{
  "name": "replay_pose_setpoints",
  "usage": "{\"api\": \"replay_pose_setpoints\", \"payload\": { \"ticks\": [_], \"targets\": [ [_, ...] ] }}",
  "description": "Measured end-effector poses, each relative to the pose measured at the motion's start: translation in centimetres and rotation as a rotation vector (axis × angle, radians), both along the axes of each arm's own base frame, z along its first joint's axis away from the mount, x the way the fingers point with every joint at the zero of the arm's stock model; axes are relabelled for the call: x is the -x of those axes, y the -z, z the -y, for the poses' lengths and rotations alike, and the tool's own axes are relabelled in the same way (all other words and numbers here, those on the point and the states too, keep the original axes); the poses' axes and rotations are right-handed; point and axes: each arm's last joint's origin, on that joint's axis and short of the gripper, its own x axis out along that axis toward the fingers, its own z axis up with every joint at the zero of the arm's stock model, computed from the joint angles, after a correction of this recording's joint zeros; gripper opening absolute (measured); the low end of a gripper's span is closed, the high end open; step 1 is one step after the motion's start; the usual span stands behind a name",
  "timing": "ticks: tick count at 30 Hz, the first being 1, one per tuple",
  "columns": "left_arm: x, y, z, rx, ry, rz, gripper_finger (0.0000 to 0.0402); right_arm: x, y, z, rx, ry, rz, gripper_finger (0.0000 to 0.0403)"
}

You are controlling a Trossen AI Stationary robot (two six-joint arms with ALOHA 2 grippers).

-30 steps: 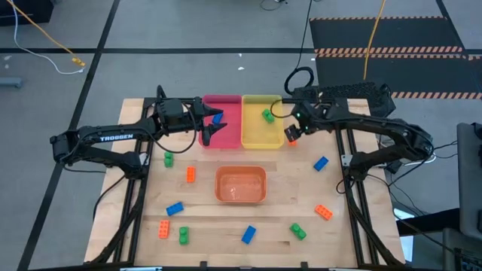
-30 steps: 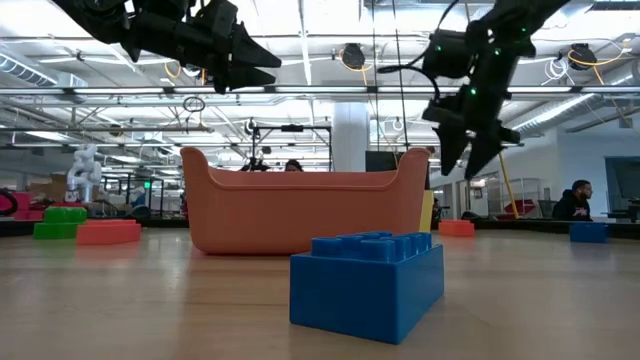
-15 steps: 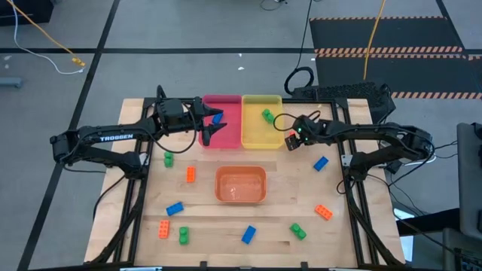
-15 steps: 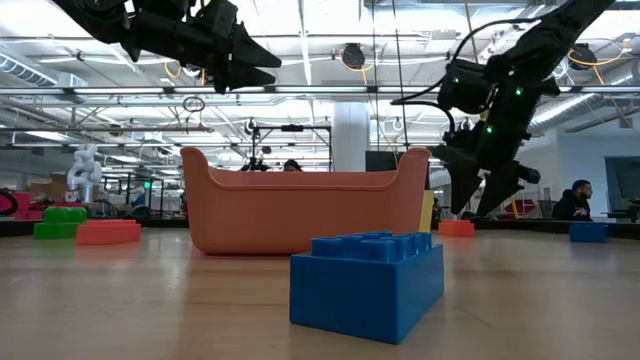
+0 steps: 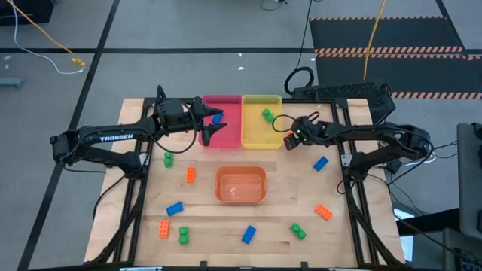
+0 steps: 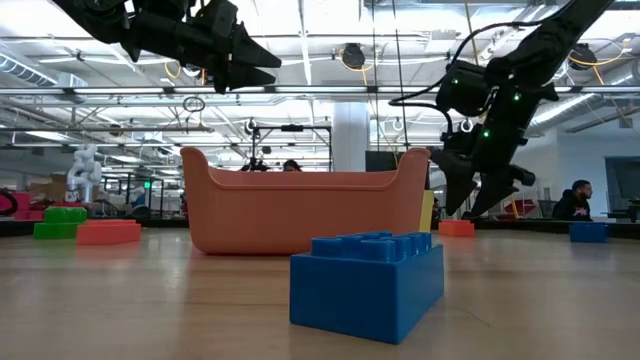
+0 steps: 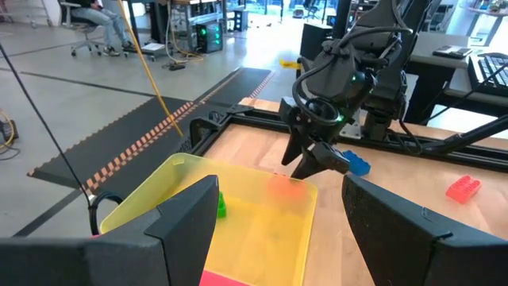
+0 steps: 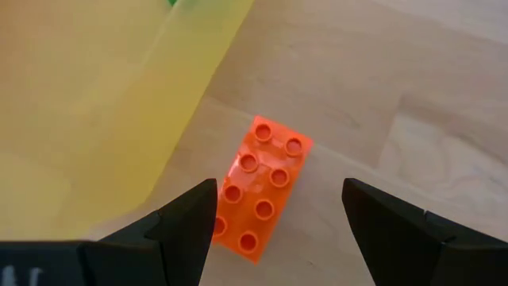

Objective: Sort & place blocks by color
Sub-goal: Put the orange game piece into the orange bin

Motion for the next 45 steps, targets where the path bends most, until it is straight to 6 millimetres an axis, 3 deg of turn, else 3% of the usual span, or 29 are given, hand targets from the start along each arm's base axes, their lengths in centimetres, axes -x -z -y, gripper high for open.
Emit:
{"api": "replay_pose_setpoints", "payload": {
  "ticks": [8, 21, 33, 45],
  "targets": [
    [0.0, 0.0, 0.0, 0.001, 0.000, -0.004, 0.0271, -0.4, 1.1, 0.2, -0.004, -0.012, -0.036, 0.0265],
    [0.0, 0.1, 0.0, 0.004, 0.000, -0.005, 0.0271, 1.6, 0.9, -0.7, -0.048, 0.004, -0.225, 0.0265],
    [0.0, 0.1, 0.0, 0.006, -0.004, -0.004, 0.0271, 2.6, -1.7, -1.2, -0.017, 0.066, -0.078, 0.0265],
    [0.0, 0.0, 0.0, 0.021, -0.011, 0.001, 0.0271, 1.5, 0.2, -1.1, -0.049, 0.057, -0.138, 0.0265]
  ]
}}
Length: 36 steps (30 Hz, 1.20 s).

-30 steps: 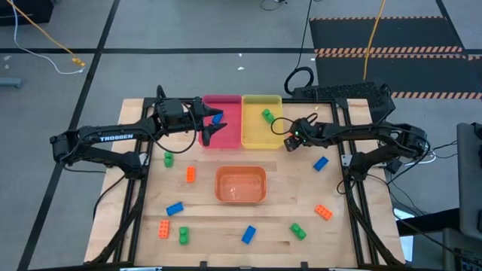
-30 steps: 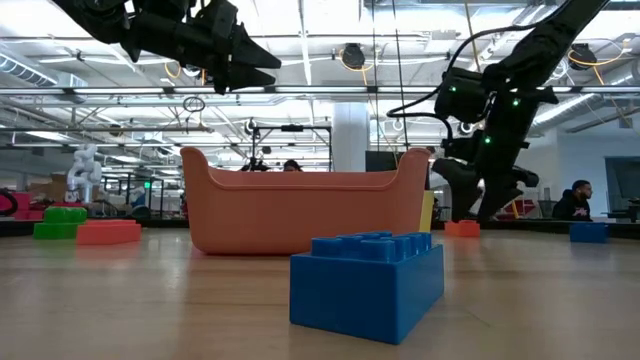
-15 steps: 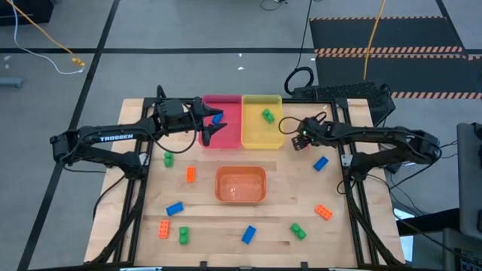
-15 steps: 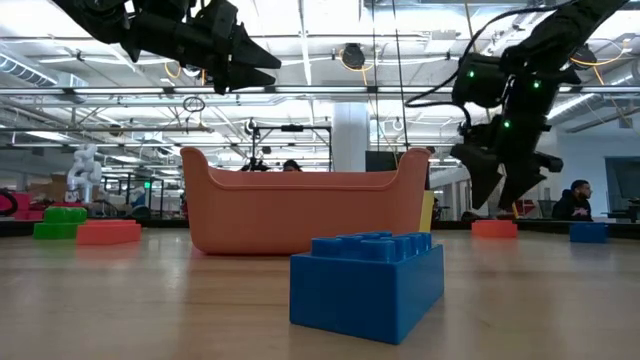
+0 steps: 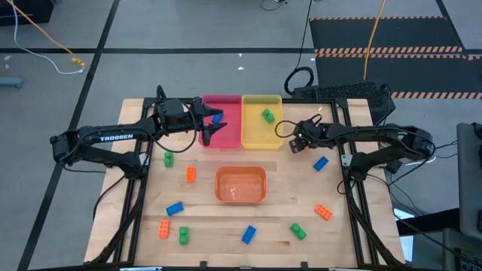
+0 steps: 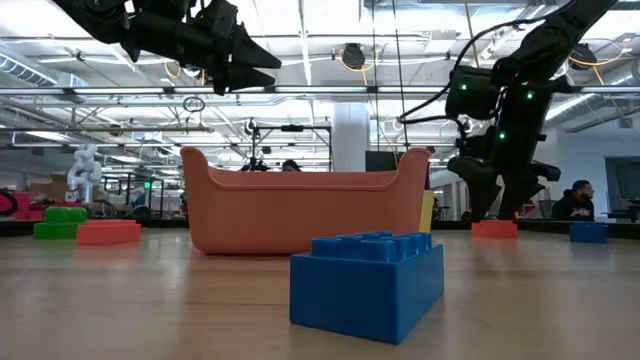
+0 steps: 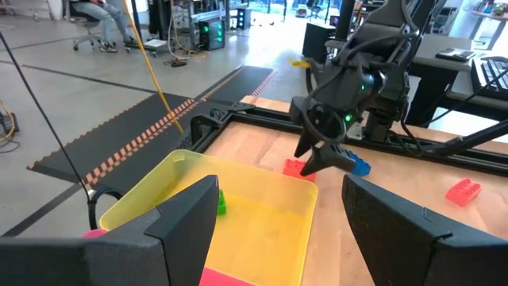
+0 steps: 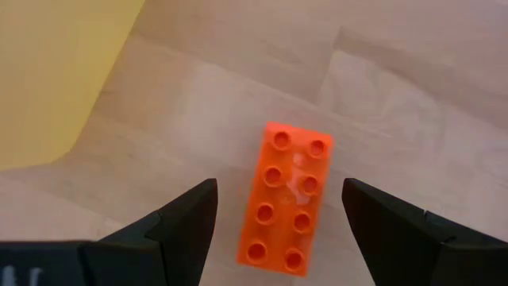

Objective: Sort & place blocks by color
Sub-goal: Put the orange game piece into the orange bin

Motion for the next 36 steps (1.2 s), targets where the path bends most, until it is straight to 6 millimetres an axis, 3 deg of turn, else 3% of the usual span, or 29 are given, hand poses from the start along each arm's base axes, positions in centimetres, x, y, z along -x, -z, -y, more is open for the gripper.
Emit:
{"api": "replay_pose_setpoints", "payload": {
  "ticks": [7, 12, 17, 22, 27, 36],
  "targets": [
    [0.0, 0.0, 0.0, -0.002, 0.000, -0.001, 0.0271, -0.3, 1.5, 0.0, -0.032, -0.027, -0.089, 0.0250],
    [0.0, 0.0, 0.0, -0.003, 0.000, -0.001, 0.0271, -0.3, 1.6, 0.0, -0.031, -0.060, -0.115, 0.0209],
    [0.0, 0.0, 0.0, -0.014, 0.002, -0.007, 0.0271, -0.3, 1.5, 0.0, -0.027, -0.116, -0.135, 0.0139],
    [0.0, 0.1, 0.0, -0.013, -0.006, -0.010, 0.0271, 0.2, 1.3, -0.5, -0.056, -0.182, -0.181, 0.0132],
    [0.0, 0.1, 0.0, 0.013, -0.011, -0.005, 0.0271, 0.9, -0.5, -2.1, -0.046, -0.226, -0.138, 0.0132],
    [0.0, 0.1, 0.0, 0.051, -0.017, 0.002, 0.0271, 0.8, -5.3, -6.2, 0.006, -0.461, 0.261, 0.0132]
  ]
}}
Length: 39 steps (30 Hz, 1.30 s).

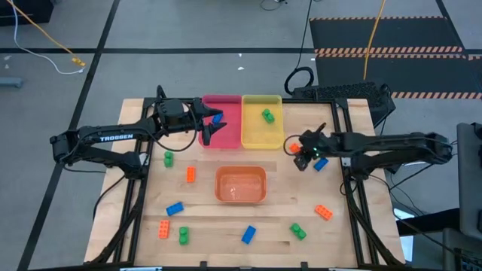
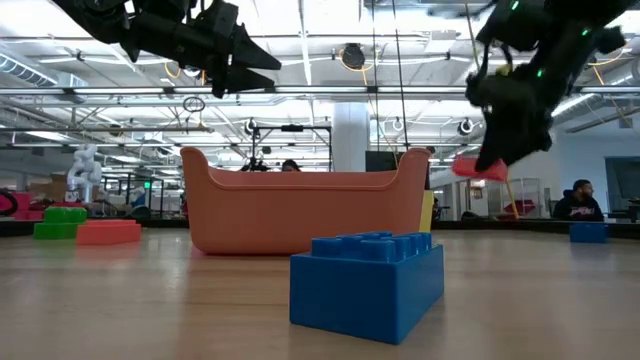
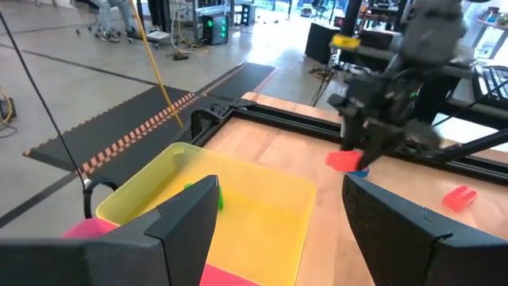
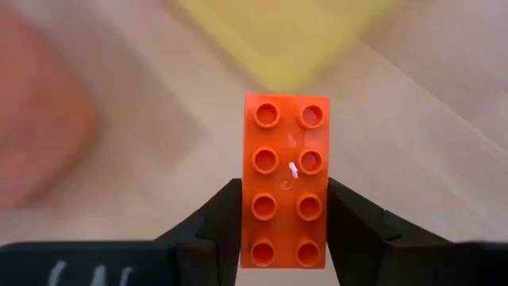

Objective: Sort & place blocks by color
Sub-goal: Put the orange game piece into the orange bin

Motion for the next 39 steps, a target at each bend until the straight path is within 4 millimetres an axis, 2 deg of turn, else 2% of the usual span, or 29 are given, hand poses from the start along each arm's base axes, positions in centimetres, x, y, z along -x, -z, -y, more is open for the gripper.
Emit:
{"api": "replay_pose_setpoints", "payload": {
  "ticks": [5, 8, 11, 19, 24, 29, 33, 35, 39],
  "targets": [
    [0.0, 0.0, 0.0, 0.013, -0.012, -0.001, 0.0271, -1.0, -2.2, -2.1, 0.022, -0.172, 0.253, 0.0132],
    [0.0, -0.1, -0.1, 0.023, -0.069, 0.013, 0.0271, -2.5, -3.3, -3.0, 0.073, -0.274, 0.408, 0.0132],
    [-0.1, -0.1, 0.1, 0.005, -0.083, 0.008, 0.0271, -4.2, -3.4, -3.5, 0.101, -0.338, 0.494, 0.0132],
    [-0.6, -0.3, 1.3, -0.088, -0.017, 0.001, 0.0271, -8.9, -0.2, -4.0, 0.077, -0.453, 0.546, 0.0132],
    [-0.6, -0.3, 1.5, -0.099, -0.037, -0.003, 0.0271, -11.3, 1.2, -4.2, 0.070, -0.496, 0.467, 0.0132],
    [-0.7, -0.4, 1.8, -0.131, -0.024, 0.006, 0.0271, -13.2, 1.4, -4.5, 0.079, -0.573, 0.425, 0.0132],
    [-0.8, -0.9, 1.8, -0.167, -0.025, 0.051, 0.0271, -13.7, 1.5, -4.5, 0.097, -0.603, 0.390, 0.0132],
    [-0.8, -1.1, 1.8, -0.179, -0.025, 0.066, 0.0271, -13.7, 1.4, -4.5, 0.099, -0.604, 0.394, 0.0146],
    [-0.8, -1.3, 1.7, -0.187, -0.028, 0.084, 0.0271, -13.7, 1.5, -4.5, 0.109, -0.611, 0.391, 0.0217]
  ]
}}
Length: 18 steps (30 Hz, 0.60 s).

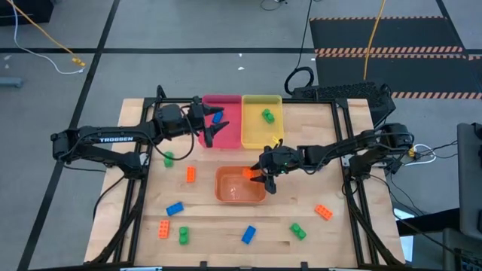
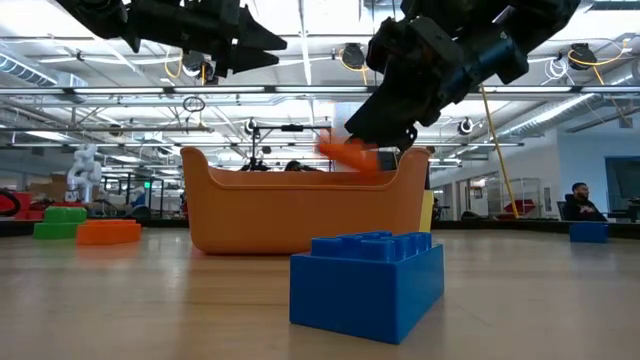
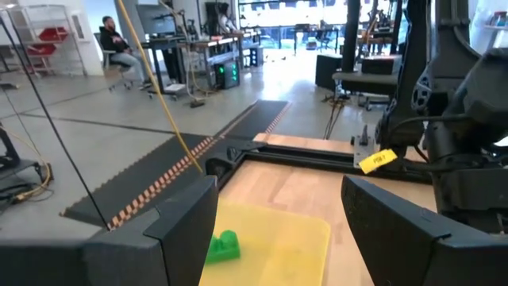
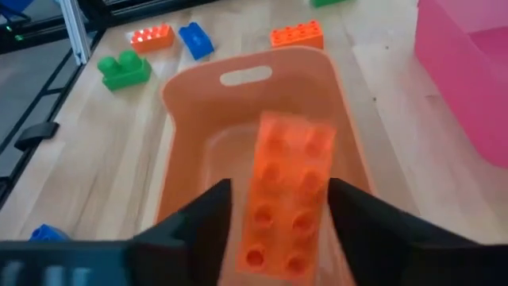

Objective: Sort & place blocks by color
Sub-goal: Put the orange game piece into the orange bin, then put the blue game piece into the red bin

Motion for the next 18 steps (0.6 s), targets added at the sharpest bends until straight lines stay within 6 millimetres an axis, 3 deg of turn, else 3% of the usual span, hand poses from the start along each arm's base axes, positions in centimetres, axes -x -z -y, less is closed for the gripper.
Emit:
{"api": "replay_pose_setpoints", "payload": {
  "ticks": [7, 14, 18],
  "targets": [
    [0.0, -0.1, 0.0, 0.016, -0.001, 0.012, 0.0271, 0.0, -0.1, 0.0, 0.006, -0.002, 0.004, 0.0302],
    [0.0, 0.0, 0.1, 0.040, 0.028, 0.013, 0.0271, 0.6, -2.3, 0.3, 0.025, -0.003, 0.096, 0.0309],
    [0.0, 0.1, 0.1, 0.044, 0.030, 0.002, 0.0271, 0.5, -4.1, 0.6, 0.052, -0.003, 0.235, 0.0308]
  ]
}}
